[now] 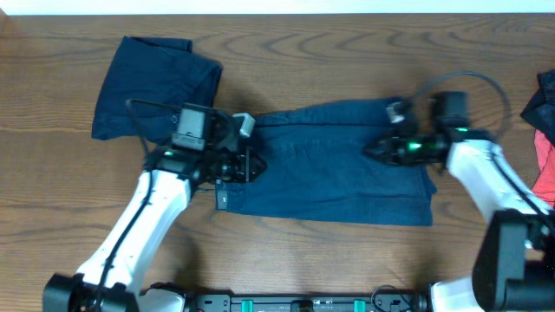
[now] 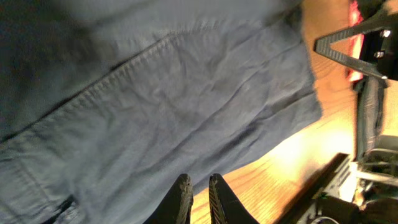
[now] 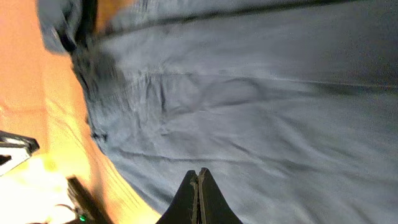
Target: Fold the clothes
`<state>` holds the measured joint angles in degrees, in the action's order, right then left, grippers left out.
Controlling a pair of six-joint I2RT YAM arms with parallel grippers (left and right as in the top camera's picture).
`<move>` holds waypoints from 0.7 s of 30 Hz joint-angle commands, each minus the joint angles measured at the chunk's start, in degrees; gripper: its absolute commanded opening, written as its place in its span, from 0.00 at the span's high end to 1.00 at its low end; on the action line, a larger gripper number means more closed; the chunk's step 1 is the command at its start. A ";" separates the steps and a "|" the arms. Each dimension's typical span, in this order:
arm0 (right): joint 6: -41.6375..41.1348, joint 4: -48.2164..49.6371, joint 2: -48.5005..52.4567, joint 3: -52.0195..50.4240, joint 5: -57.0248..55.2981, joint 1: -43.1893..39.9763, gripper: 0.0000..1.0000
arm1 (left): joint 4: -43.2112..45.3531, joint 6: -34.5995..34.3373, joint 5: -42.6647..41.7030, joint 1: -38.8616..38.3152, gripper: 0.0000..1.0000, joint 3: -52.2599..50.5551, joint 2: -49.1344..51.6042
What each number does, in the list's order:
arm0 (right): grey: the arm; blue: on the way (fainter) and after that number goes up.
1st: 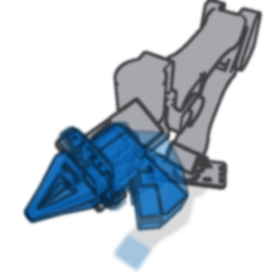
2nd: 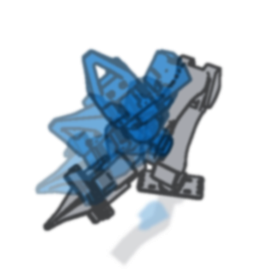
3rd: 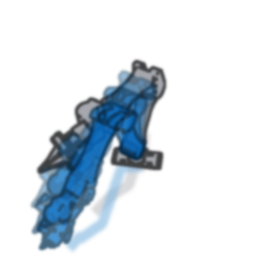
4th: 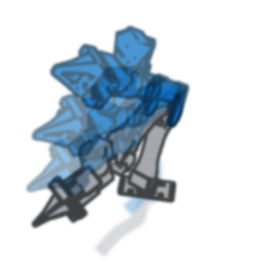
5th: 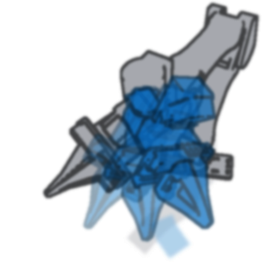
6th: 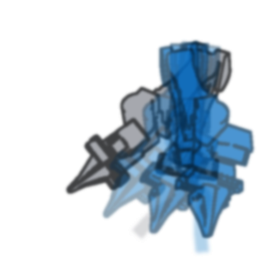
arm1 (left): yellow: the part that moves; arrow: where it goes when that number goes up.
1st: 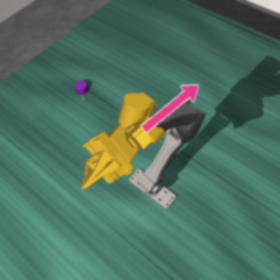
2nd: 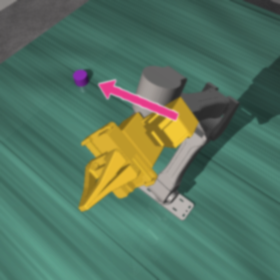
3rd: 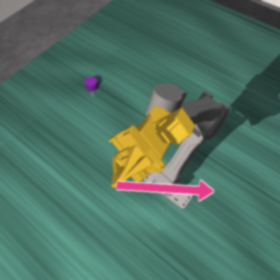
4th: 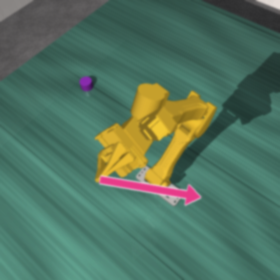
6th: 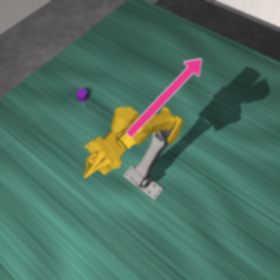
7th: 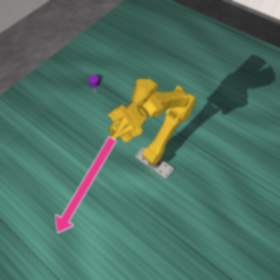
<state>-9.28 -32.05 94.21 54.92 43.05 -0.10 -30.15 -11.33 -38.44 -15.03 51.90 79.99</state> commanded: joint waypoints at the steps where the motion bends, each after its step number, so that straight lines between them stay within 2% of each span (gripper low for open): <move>1: -4.52 3.26 5.05 0.13 -4.55 7.04 0.99 | 0.61 -2.56 4.48 -3.58 0.86 -1.22 4.57; 5: -5.40 12.17 11.91 0.13 -6.40 11.69 0.97 | 2.29 -2.45 5.62 -7.23 0.86 -1.22 11.45; 9: -11.19 19.43 17.25 0.13 -12.15 10.86 0.99 | 2.29 -2.32 8.07 -8.20 0.86 -1.22 18.14; 12: -16.63 22.27 18.99 0.13 -19.58 7.21 0.99 | 0.24 -1.03 8.09 -7.96 0.86 -1.22 21.73; 15: -18.58 22.99 18.97 0.15 -24.74 1.79 0.99 | -3.19 1.68 9.29 -7.65 0.86 -1.22 23.23; 18: -18.56 23.50 18.95 0.15 -24.72 -5.03 0.99 | -6.29 1.68 14.49 -7.28 0.86 -1.22 23.21; 21: -18.47 23.02 18.95 0.15 -22.40 -11.41 0.99 | -7.13 1.88 16.02 -6.84 0.86 -1.22 23.21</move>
<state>-26.17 -7.81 110.76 55.94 29.19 -5.54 -35.09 -10.90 -31.27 -22.85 52.29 101.25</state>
